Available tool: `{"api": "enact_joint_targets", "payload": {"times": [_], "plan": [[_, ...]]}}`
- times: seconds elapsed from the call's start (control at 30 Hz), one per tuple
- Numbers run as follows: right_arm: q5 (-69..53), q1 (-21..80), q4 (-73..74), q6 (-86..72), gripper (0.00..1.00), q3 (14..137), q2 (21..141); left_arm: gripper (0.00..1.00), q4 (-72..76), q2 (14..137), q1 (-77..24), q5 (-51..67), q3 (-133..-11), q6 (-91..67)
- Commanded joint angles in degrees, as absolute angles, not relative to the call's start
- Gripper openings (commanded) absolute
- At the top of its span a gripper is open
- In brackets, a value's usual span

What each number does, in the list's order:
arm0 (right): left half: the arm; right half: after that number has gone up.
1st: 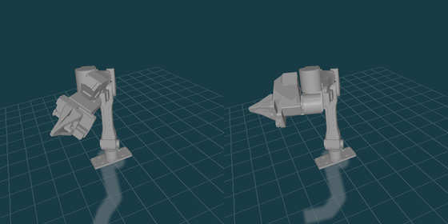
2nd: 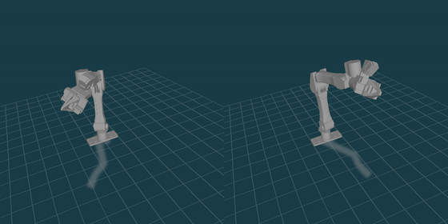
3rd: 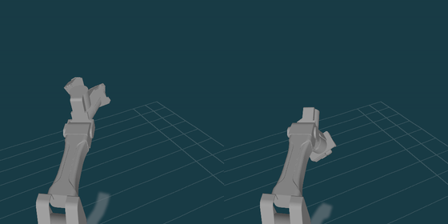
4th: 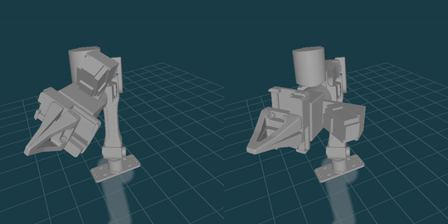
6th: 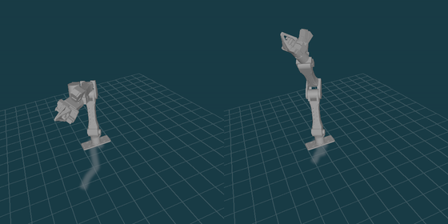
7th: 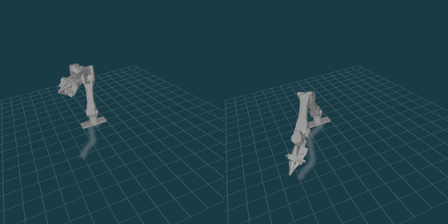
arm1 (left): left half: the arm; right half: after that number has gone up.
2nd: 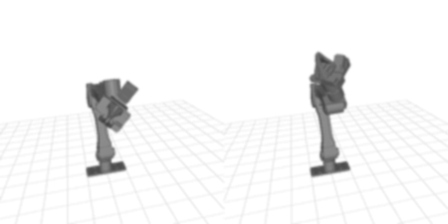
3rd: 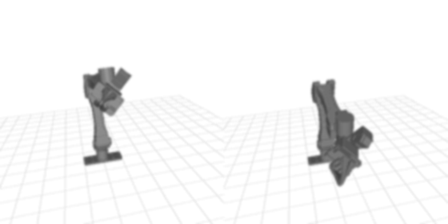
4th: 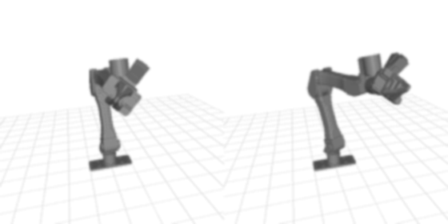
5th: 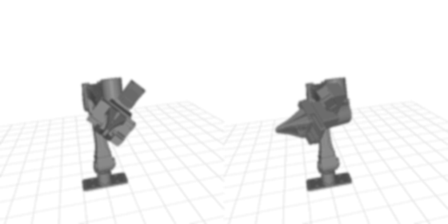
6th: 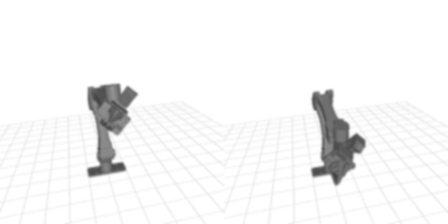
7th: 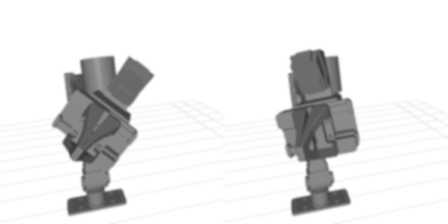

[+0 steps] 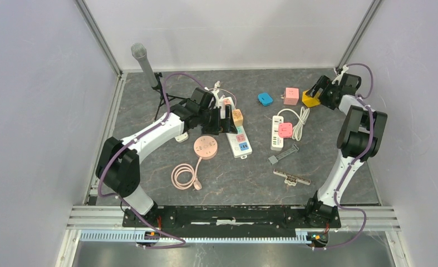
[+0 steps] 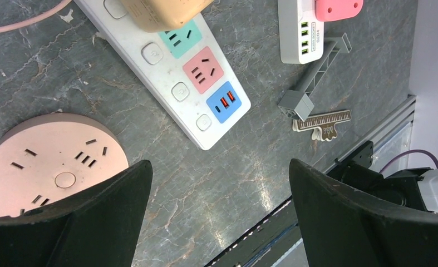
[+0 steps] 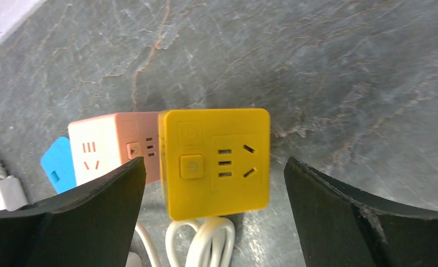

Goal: Pull the plug off the socket

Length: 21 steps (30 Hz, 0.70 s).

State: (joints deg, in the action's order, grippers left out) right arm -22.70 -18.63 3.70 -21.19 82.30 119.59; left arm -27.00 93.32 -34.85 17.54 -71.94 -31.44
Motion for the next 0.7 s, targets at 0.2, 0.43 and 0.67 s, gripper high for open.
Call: {"api": "enact_joint_targets", "payload": {"times": [0.2,0.43,0.67], "plan": [[-12.32,-18.55,10.51,-13.64,0.98,84.72,106.52,0.98,-25.15,90.95,-35.08,15.85,-71.08,-31.08],[-13.50,-15.11,5.47,-13.23,0.98,72.21,91.01,0.95,-24.35,88.66,-35.07,13.58,-68.81,-32.99],[-11.52,-0.60,0.79,-13.77,0.98,61.45,79.77,0.93,-24.95,84.79,-34.98,6.64,-66.11,-36.26]]}}
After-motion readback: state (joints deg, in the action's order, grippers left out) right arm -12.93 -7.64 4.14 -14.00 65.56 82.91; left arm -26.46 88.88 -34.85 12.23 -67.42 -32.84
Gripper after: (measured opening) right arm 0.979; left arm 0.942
